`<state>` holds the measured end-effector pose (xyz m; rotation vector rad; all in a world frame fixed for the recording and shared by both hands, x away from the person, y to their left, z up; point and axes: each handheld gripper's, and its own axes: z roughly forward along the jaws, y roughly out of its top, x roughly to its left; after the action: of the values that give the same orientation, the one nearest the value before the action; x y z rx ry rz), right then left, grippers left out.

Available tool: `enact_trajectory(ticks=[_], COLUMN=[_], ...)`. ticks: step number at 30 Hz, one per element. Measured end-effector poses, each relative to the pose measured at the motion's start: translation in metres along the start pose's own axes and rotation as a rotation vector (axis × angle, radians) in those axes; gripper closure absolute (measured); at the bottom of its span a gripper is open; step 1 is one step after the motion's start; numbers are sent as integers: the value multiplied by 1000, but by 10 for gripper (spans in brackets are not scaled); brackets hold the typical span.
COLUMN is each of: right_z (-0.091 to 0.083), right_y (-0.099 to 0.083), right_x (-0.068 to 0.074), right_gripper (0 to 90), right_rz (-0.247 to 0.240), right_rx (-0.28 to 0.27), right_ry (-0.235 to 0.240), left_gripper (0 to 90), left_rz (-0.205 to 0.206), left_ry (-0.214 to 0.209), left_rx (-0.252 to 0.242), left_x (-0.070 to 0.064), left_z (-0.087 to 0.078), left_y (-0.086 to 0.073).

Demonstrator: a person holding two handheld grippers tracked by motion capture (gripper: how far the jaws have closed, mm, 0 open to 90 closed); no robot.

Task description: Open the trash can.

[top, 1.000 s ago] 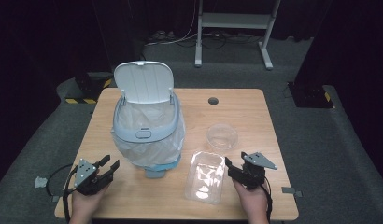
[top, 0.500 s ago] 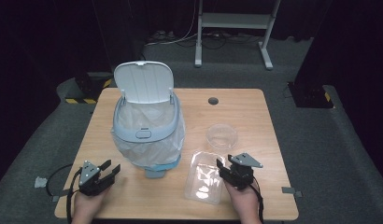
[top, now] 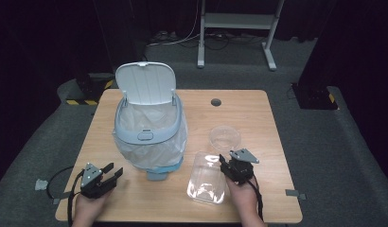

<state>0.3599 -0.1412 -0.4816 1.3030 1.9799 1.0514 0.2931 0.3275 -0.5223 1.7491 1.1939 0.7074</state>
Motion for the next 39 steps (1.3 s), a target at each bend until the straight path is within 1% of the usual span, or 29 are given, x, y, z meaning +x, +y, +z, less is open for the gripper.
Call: enact_trajectory(ticks=[2, 3, 5, 6, 9, 10, 13, 18, 20, 21, 24, 26, 27, 29, 30, 31, 33, 34, 35, 37, 38, 39], right_z=[2, 4, 6, 10, 13, 16, 19, 32, 41, 41, 43, 36, 36, 27, 17, 17, 5, -4, -4, -11, -16, -16], right_y=[1, 3, 4, 6, 7, 9, 10, 17, 22, 22, 27, 26, 26, 23, 18, 18, 11, 6, 6, 0, -5, -5], right_x=[0, 1, 1, 2, 3, 4, 5, 8, 7, 7, 6, 6, 6, 8, 9, 9, 11, 15, 15, 19, 21, 21], right_gripper=[525, 526, 527, 528, 528, 528, 528, 528, 529, 529, 528, 527, 527, 526, 528, 528, 537, 550, 550, 561, 566, 566], right_rz=[-8, -16, -21, -39, -47, -55, -60, -84, -80, -80, -60, -56, -56, -57, -45, -45, -35, -35, -35, -45, -47, -47], right_rx=[-5, -6, -11, -17, -21, -27, -35, -56, -57, -57, -42, -42, -42, -45, -47, -47, -46, -38, -38, -29, -14, -14], right_ry=[-18, -37, -50, -65, -75, -88, -96, -130, -126, -126, -107, -95, -95, -84, -65, -65, -35, -21, -21, -9, -11, -11], left_gripper=[521, 522, 521, 522, 522, 522, 523, 525, 525, 525, 525, 524, 525, 525, 525, 524, 524, 524, 524, 524, 524, 524], left_rz=[1, 1, 0, -1, -3, -3, -1, -3, -2, -2, -4, -5, -5, -2, 2, 2, 8, 11, 11, 11, 10, 10], left_ry=[0, 0, 1, 0, 0, 0, 0, 0, -1, -1, -2, -2, -2, 0, 1, 1, 2, 3, 3, 3, 3, 3], left_rx=[1, 2, 2, 1, 4, 5, 5, 6, 6, 6, 5, 5, 5, 8, 9, 9, 11, 10, 10, 11, 11, 11], left_x=[0, 0, 0, 0, 0, 0, 0, 0, 0, 0, 0, 0, 0, 0, -1, -1, -1, -2, -2, -2, -2, -2], left_z=[0, 0, 0, 0, 0, 1, 1, 1, 1, 1, 0, 0, 0, 1, 1, 1, 0, 0, 0, 0, 1, 1], left_y=[0, 0, 0, 0, 0, 0, 0, 0, 0, 0, 0, 0, 0, 0, 0, 0, -1, -1, -1, -1, -1, -1])
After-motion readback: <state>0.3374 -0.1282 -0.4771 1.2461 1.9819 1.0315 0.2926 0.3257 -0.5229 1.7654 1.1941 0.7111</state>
